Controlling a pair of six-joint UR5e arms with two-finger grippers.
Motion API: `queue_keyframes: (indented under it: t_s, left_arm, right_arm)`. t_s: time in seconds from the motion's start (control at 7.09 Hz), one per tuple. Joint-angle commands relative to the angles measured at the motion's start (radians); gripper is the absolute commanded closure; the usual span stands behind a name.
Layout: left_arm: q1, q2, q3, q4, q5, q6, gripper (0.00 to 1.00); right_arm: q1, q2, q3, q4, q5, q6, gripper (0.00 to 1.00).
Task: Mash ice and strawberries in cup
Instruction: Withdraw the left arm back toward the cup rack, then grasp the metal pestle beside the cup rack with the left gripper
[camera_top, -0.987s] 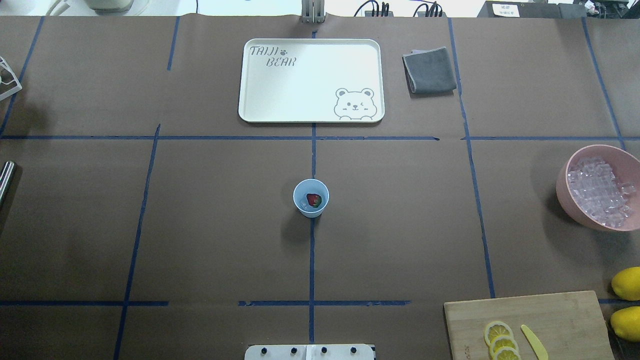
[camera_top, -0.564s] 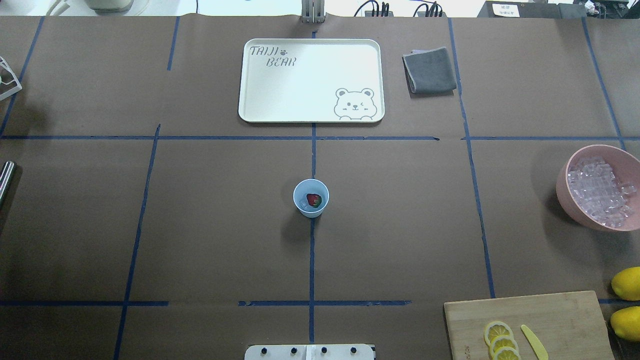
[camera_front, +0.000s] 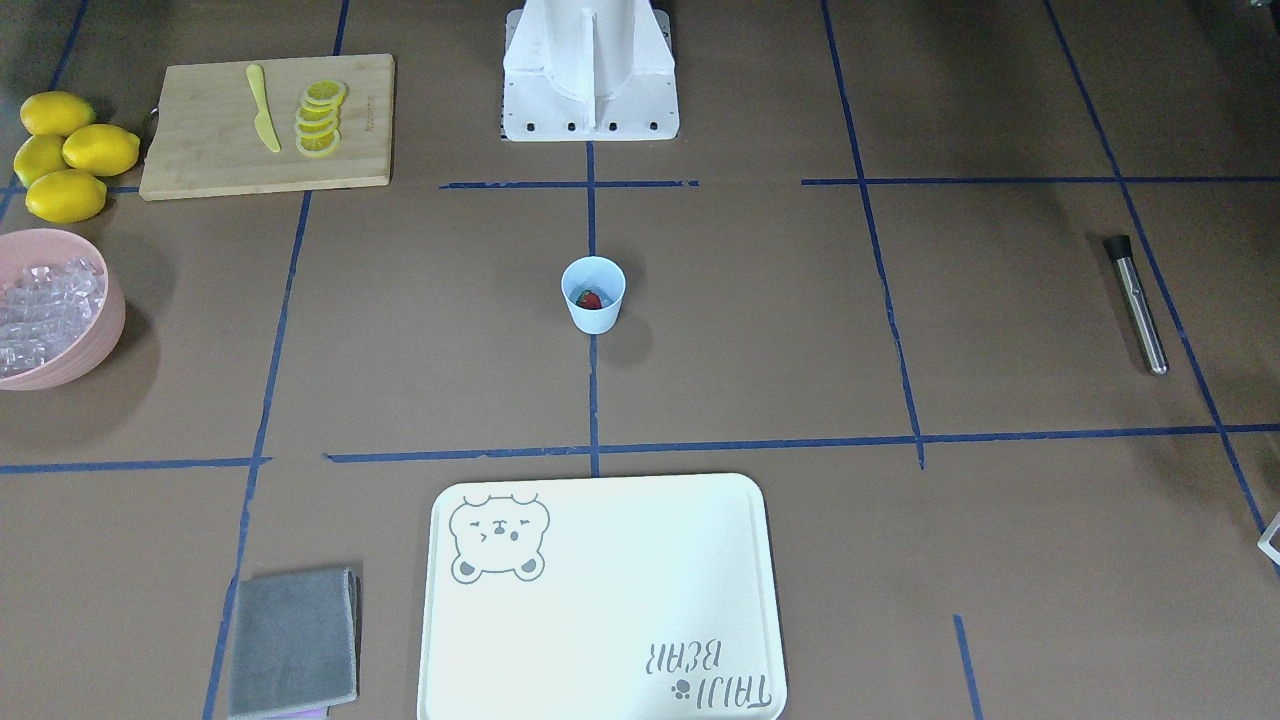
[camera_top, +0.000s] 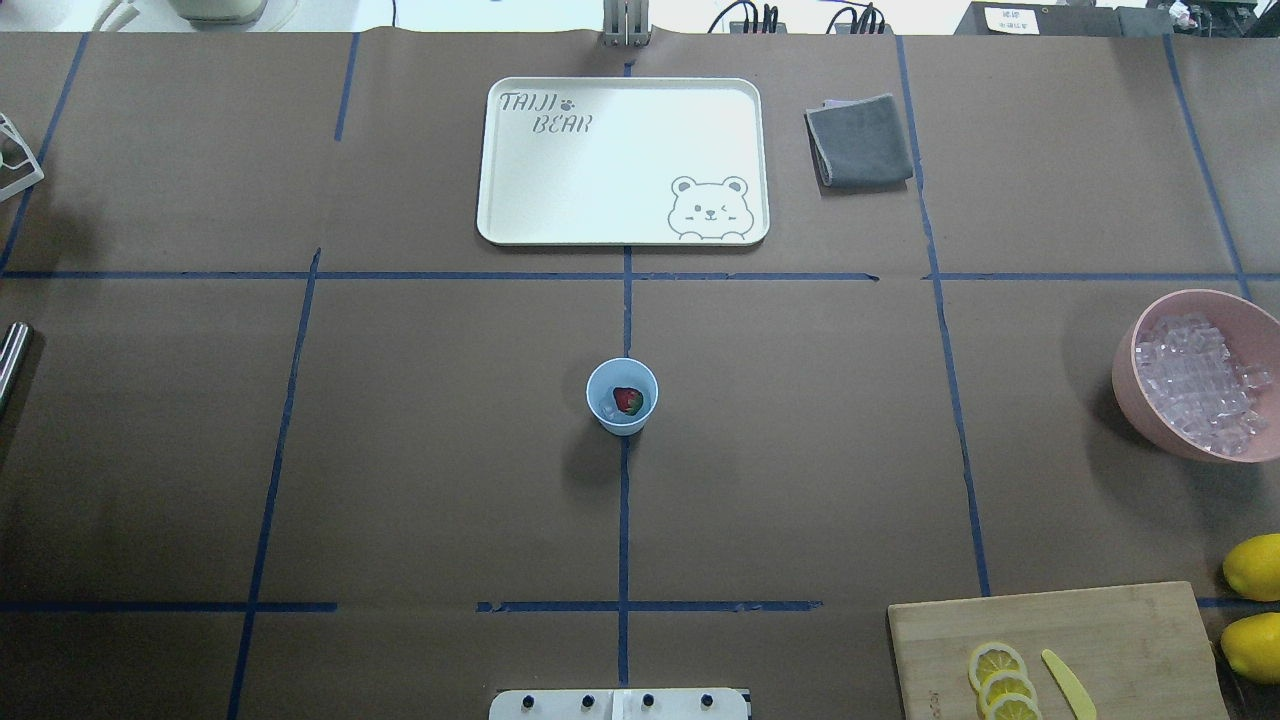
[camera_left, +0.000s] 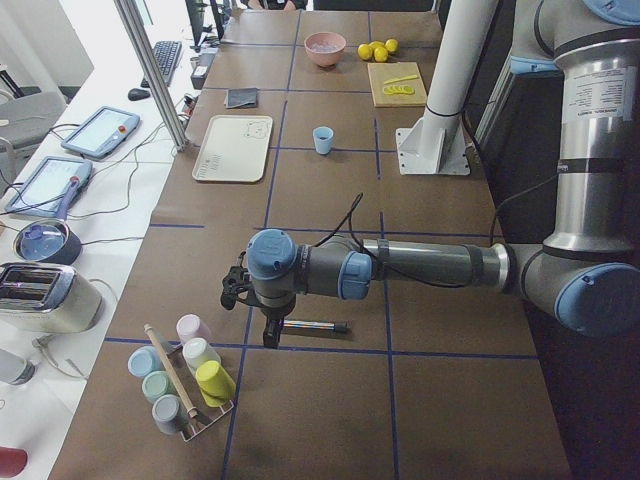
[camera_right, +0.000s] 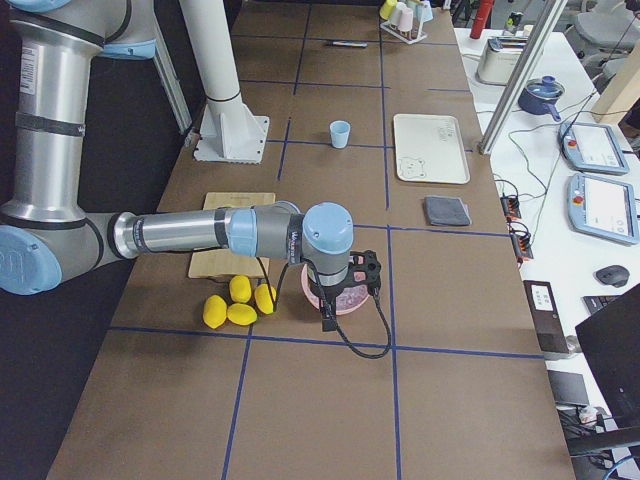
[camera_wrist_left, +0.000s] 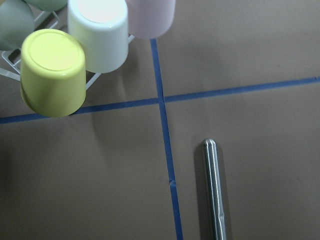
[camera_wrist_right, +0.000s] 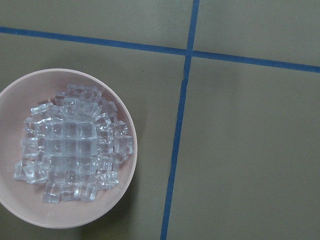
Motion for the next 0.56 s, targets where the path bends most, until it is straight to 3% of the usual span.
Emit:
queue_keyframes:
  t_s: [0.0,0.42]
  left_arm:
    - [0.115,0.018,0.071,-0.216,0.05,-0.178,0.01]
    - [0.242,0.018,0.2,-0.487,0.083,-0.356,0.01]
  right_arm:
    - [0.0,0.0,0.0,0.0,-0.001,0.0,0.01]
    - [0.0,0.0,-0.002,0.0,-0.001,0.0,0.01]
